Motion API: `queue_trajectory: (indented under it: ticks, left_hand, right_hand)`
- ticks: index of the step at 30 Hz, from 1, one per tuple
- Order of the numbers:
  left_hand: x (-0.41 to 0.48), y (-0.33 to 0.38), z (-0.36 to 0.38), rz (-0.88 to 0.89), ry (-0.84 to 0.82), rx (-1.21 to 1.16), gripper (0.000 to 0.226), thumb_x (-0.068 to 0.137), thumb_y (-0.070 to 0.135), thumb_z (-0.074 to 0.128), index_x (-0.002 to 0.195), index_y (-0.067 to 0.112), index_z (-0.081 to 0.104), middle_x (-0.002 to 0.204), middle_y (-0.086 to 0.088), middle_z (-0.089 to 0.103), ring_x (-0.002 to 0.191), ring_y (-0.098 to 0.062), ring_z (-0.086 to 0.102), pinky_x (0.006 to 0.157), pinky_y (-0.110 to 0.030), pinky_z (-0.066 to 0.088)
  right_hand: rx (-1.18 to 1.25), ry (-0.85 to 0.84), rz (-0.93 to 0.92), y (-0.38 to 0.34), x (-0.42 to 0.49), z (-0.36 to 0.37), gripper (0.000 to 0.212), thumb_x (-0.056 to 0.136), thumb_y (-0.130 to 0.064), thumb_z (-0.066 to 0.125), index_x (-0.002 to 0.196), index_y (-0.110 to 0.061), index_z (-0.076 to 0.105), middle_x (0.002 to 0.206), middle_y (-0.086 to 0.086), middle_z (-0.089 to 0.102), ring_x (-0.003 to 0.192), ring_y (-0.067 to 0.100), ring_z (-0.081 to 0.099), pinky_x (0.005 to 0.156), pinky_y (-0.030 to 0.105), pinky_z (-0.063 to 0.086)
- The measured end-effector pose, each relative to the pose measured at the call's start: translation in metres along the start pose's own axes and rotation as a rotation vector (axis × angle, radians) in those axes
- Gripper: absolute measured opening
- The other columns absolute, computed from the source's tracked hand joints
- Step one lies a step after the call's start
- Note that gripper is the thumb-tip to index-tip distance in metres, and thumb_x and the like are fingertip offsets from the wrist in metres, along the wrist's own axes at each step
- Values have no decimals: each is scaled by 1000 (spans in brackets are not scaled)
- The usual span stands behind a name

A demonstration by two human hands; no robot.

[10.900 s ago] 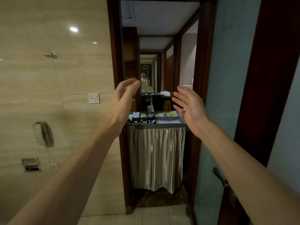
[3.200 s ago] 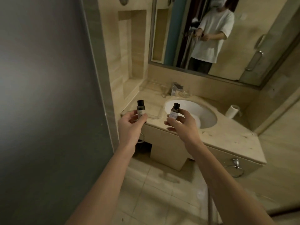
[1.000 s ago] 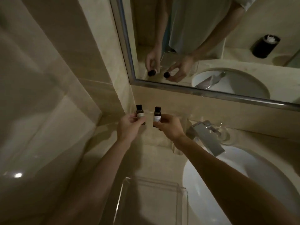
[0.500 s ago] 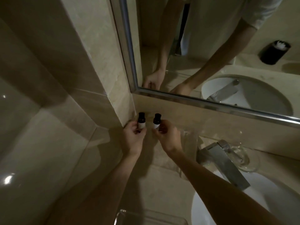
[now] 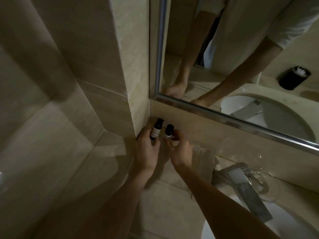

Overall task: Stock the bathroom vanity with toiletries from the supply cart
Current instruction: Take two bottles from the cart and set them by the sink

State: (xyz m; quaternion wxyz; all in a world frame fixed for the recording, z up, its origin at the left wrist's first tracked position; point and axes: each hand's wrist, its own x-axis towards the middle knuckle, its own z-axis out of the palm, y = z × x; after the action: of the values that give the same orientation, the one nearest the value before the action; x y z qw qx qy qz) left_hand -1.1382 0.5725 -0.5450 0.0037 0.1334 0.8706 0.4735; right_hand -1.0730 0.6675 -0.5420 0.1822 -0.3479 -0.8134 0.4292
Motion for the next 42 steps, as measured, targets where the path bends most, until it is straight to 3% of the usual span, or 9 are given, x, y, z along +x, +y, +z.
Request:
queue_trajectory:
  ticks: [8,15,26,30,35,42]
  left_hand:
    - [1,-10,5,55,72,27,26,88,21,72,113,16,68,108,-2,73,100,-20,69,83,-34,56]
    - [-5,-14,10,33,62,74,28,93,46,59,115,29,61,109,3,71,99,-19,68,79,-39,57]
    - [-2,-15,14,54,87,179,37,102,44,50,132,24,57,123,-3,69,111,-23,66,86,-35,54]
    - [0,-10,19,10,106,190,35,100,37,57,128,18,62,114,-10,72,103,-29,69,81,-36,52]
    - [3,-4,20,-51,96,229,29,100,34,58,123,17,63,109,-10,73,100,-31,69,80,-39,51]
    - [0,-7,20,-42,106,261,32,101,36,56,126,18,63,108,-12,72,98,-33,69,80,-40,49]
  right_hand:
    - [-50,55,-7,4,1,11,34,92,-51,64,122,-36,61,114,-9,64,98,4,60,82,31,53]
    - [-101,78,-39,12,3,17,43,88,-55,62,129,-44,53,114,-14,67,105,6,63,82,39,57]
    - [-164,94,-38,18,7,22,38,92,-58,59,126,-41,60,107,-7,68,105,12,61,76,30,49]
    - [-163,104,-34,18,6,23,40,91,-62,58,125,-42,59,108,-6,68,103,13,62,77,31,50]
    - [-195,105,-35,16,5,23,42,91,-65,54,126,-42,57,106,-6,67,103,12,58,70,25,37]
    - [-207,84,-52,17,4,22,40,93,-61,56,128,-42,56,108,-5,66,103,13,57,72,27,40]
